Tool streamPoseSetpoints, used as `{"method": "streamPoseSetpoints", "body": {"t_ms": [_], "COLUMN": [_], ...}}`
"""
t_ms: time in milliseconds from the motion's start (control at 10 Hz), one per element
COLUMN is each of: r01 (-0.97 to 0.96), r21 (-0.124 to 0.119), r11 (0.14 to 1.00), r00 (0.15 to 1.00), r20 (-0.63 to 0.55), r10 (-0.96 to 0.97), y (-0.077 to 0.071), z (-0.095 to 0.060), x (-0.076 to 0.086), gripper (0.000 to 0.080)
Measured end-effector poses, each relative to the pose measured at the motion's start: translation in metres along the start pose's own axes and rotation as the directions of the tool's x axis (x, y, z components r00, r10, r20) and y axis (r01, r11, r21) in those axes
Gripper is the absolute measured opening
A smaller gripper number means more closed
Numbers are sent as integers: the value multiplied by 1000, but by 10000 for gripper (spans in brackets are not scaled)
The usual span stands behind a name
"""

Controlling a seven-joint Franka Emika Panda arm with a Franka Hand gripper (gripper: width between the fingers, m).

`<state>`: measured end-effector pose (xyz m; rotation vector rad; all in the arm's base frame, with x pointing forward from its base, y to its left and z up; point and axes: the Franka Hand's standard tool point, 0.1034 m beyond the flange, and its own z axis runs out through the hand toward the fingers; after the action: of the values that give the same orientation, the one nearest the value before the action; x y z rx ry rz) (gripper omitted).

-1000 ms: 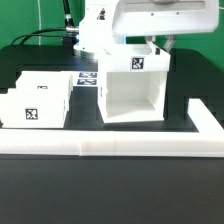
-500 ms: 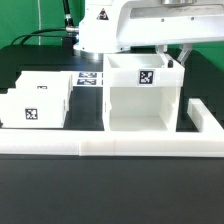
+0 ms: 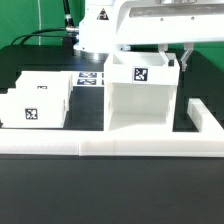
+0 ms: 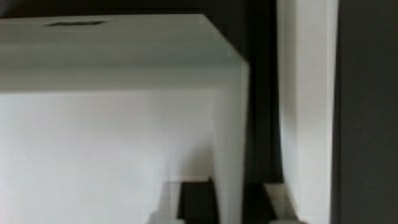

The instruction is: Assemble drawer

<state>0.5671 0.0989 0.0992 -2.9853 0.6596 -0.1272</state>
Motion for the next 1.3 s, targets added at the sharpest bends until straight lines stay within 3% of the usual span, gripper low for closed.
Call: {"method": "streamPoseSetpoints", "body": {"t_ms": [300, 800, 1000, 1300], "r01": [-285, -483, -579, -773], "r21": [39, 59, 62, 60], "r11": [958, 874, 813, 631], "r00": [959, 876, 816, 634], "r20": [0, 14, 29, 71], "r10": [285, 483, 578, 770], "y": [-2, -7, -8, -7], "z": [0, -3, -2, 2], "x": [2, 4, 3, 8], "gripper": [42, 42, 42, 44]}}
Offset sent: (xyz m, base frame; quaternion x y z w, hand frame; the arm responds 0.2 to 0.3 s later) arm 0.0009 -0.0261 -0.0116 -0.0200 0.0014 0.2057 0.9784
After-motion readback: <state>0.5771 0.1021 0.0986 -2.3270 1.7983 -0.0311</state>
